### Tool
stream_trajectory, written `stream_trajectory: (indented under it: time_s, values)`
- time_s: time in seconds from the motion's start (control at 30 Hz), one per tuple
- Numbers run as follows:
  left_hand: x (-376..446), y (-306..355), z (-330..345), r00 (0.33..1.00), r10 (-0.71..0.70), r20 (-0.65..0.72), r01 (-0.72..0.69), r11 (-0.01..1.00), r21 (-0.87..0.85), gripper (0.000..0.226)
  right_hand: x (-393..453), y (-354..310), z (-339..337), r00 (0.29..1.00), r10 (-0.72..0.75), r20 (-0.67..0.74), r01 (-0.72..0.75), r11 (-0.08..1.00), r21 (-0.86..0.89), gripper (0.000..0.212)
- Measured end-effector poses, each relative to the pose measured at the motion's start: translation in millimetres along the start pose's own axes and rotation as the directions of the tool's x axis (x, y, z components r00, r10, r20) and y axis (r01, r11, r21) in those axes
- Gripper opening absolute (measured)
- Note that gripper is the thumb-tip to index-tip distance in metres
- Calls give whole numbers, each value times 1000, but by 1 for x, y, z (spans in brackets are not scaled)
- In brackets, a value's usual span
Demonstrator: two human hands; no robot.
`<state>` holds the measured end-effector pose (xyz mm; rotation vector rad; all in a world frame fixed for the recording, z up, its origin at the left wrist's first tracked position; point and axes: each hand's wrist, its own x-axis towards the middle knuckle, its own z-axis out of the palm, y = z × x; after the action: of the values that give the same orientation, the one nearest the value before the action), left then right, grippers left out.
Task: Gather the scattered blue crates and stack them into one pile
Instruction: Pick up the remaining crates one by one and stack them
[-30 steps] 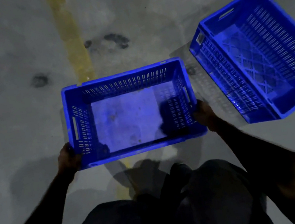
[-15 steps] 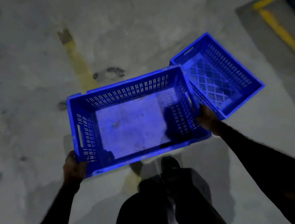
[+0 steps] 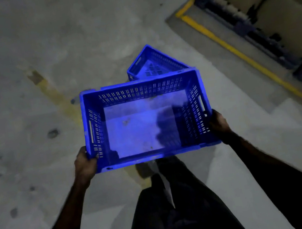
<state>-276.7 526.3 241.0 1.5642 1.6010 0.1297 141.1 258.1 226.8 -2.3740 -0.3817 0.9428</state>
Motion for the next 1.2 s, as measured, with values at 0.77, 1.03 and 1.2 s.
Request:
stream_trajectory:
  time_s: [0.77,1.03,1.2]
  values:
    - [-242,261,253,596,417,687,-740,618,266,21,-364,329,-192,684,582,-440,-211,735,645,23]
    - [-397,293,406,390,356,849,-868,450,210,26,-493,462,-255,530,724,-443,-70,557,827,28]
    - [-490,291,471,288,330,899,-879,463,112,30,-557,525,-269,444,820,-362,67,373,926,34]
